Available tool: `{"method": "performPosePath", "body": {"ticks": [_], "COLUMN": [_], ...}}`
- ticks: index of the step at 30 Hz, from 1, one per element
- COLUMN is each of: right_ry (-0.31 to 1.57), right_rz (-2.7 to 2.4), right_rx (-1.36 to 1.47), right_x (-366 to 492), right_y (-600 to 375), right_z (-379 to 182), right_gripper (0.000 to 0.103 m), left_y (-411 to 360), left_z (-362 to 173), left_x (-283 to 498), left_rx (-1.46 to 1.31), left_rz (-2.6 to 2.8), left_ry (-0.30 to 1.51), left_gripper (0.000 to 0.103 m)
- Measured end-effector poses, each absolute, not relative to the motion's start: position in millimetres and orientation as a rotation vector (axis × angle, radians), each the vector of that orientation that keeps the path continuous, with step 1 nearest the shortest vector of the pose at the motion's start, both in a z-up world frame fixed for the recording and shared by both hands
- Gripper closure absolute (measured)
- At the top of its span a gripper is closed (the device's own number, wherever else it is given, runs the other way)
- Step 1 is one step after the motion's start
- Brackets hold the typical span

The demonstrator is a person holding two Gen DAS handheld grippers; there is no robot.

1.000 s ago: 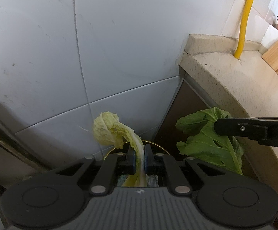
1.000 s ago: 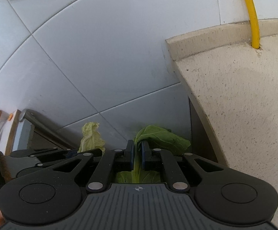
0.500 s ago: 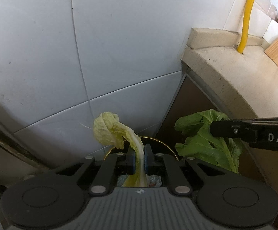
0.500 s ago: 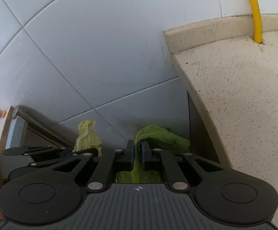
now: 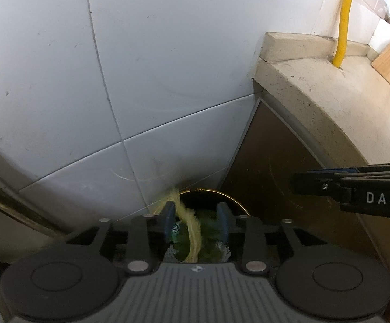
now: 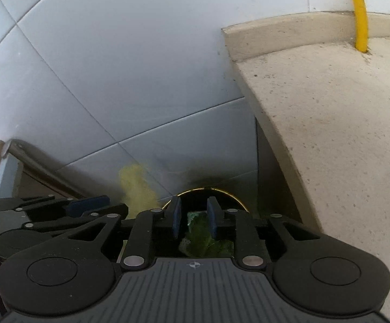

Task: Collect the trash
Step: 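Open both tools to drop the leaves into the bin, then move both tools back up to the counter toward the red drink carton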

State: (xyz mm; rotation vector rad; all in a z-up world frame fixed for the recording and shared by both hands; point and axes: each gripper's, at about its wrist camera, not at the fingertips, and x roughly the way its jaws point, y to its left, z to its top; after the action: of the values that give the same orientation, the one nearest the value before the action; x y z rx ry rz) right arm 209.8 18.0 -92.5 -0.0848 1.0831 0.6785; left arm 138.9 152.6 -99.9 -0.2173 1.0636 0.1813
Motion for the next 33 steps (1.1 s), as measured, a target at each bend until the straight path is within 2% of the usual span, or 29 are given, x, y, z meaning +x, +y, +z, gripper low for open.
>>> {"method": "performPosePath", "body": {"ticks": [10, 20, 24, 31, 33], "right_ry": [1.022, 0.902, 0.854, 0.801, 0.786], "right_rz": [0.609, 0.478, 0.424, 0.275, 0.207], "right_rx": [-0.034, 0.011, 0.005, 0.055, 0.065], "right_x": [195.0, 171.9, 171.8, 179.8, 181.0], "right_y": [-11.2, -86.7, -122.0, -207.3, -237.8], "right_z": [-71.2, -27.9, -15.1, -2.8, 1.3], "right_gripper": [0.07, 0.066, 0.062, 0.061, 0.057], "left_y": [151.2, 124.7, 88.4, 8.6, -14.8], "left_z": [-93.0, -71.6, -55.6, -31.8, -26.5], "left_x": [137.9, 131.0, 139.4, 180.1, 193.7], "left_rx": [-0.245, -0.217, -0.19, -0.121, -0.097], "left_rz": [0.147, 0.089, 0.022, -0.156, -0.202], "left_ry": [1.042, 0.964, 0.93, 0.89, 0.876], "left_gripper": [0.069, 0.069, 0.069, 0.069, 0.069]}}
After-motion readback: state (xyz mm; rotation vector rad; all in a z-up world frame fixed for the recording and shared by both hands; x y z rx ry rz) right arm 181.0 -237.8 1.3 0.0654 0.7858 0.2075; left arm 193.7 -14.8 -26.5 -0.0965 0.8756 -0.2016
